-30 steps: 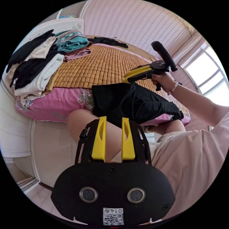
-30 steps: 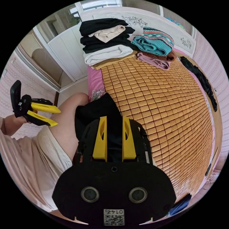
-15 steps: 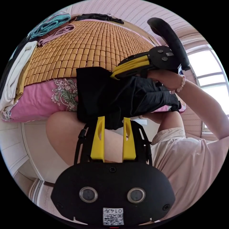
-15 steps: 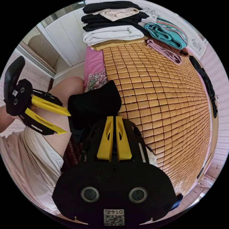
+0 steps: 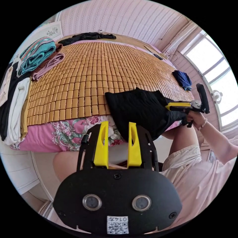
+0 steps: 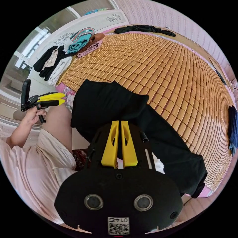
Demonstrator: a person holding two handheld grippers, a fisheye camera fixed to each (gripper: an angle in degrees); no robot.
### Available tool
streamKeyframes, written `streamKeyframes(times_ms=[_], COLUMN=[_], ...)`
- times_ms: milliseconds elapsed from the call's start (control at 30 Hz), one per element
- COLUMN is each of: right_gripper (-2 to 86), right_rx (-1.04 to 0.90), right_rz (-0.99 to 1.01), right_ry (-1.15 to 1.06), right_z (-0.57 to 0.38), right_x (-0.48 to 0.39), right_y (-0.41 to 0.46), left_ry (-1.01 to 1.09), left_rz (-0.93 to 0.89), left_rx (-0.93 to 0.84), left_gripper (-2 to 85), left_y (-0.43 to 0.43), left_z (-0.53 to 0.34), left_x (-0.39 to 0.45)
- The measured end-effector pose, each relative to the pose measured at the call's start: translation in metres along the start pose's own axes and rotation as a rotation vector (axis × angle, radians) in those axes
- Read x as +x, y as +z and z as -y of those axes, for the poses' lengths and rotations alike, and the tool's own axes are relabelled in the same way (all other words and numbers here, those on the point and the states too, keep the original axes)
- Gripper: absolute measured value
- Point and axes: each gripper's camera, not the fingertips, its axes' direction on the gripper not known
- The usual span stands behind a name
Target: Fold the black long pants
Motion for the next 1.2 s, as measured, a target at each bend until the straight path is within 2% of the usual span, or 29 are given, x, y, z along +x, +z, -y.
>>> streamKeyframes(times_ms=[100, 200, 267, 333, 433, 467, 533, 600, 667, 767, 833, 867, 933, 967, 1033, 1100, 1200], right_gripper=[0.7, 0.8, 0.8, 0.8, 0.8, 0.8, 0.7, 0.8, 0.8, 0.7, 0.7, 0.7, 0.7, 0.7, 0.8, 0.8, 0.7], right_rx=[0.038, 0.039, 0.058, 0.124, 0.292, 0.345, 0.549, 0.642, 0.736, 0.998, 1.22, 1.24, 1.206, 1.195, 1.13, 1.026, 0.797], right_rz=[0.036, 0.065, 0.094, 0.146, 0.228, 0.266, 0.381, 0.367, 0.324, 0.308, 0.208, 0.182, 0.091, 0.057, -0.08, -0.073, -0.036], right_ry=[0.072, 0.135, 0.173, 0.211, 0.259, 0.275, 0.323, 0.332, 0.331, 0.388, 0.266, 0.208, -0.052, -0.107, -0.25, -0.311, -0.331], right_z=[-0.014, -0.021, -0.026, -0.038, -0.061, -0.067, -0.092, -0.107, -0.119, -0.139, -0.128, -0.117, -0.054, -0.038, 0.022, 0.069, 0.136], right_x=[0.019, 0.038, 0.049, 0.064, 0.084, 0.089, 0.107, 0.119, 0.135, 0.176, 0.18, 0.174, 0.127, 0.111, 0.059, 0.039, 0.031], right_y=[-0.003, -0.007, -0.012, -0.024, -0.049, -0.057, -0.086, -0.109, -0.14, -0.225, -0.335, -0.366, -0.478, -0.498, -0.537, -0.527, -0.446], left_ry=[-0.04, -0.034, -0.01, 0.034, 0.055, 0.047, 0.026, 0.061, 0.148, 0.303, 0.393, 0.424, 0.532, 0.55, 0.577, 0.522, 0.316], left_rz=[-0.07, 0.037, 0.094, 0.148, 0.112, 0.103, -0.048, -0.169, -0.203, -0.27, -0.41, -0.436, -0.459, -0.443, -0.294, -0.205, -0.143], left_rx=[-0.04, -0.156, -0.145, -0.108, -0.119, -0.094, 0.023, 0.109, 0.184, 0.322, 0.496, 0.553, 0.787, 0.831, 0.962, 0.989, 0.912], left_gripper=[13.1, 9.9, 6.5, 2.2, -0.5, -0.6, -0.9, -0.9, -1.0, -1.0, -1.0, -1.0, -1.0, -1.0, -1.0, -1.0, -1.0], left_y=[0.018, 0.044, 0.048, 0.046, 0.041, 0.035, 0.007, -0.013, -0.032, -0.072, -0.127, -0.146, -0.222, -0.238, -0.279, -0.28, -0.247], left_z=[0.026, 0.043, 0.039, 0.029, 0.014, 0.01, -0.001, -0.003, 0.003, 0.023, 0.047, 0.052, 0.057, 0.055, 0.042, 0.033, 0.02], left_x=[0.0, 0.0, 0.003, 0.011, 0.019, 0.021, 0.032, 0.048, 0.073, 0.125, 0.167, 0.178, 0.207, 0.211, 0.208, 0.186, 0.128])
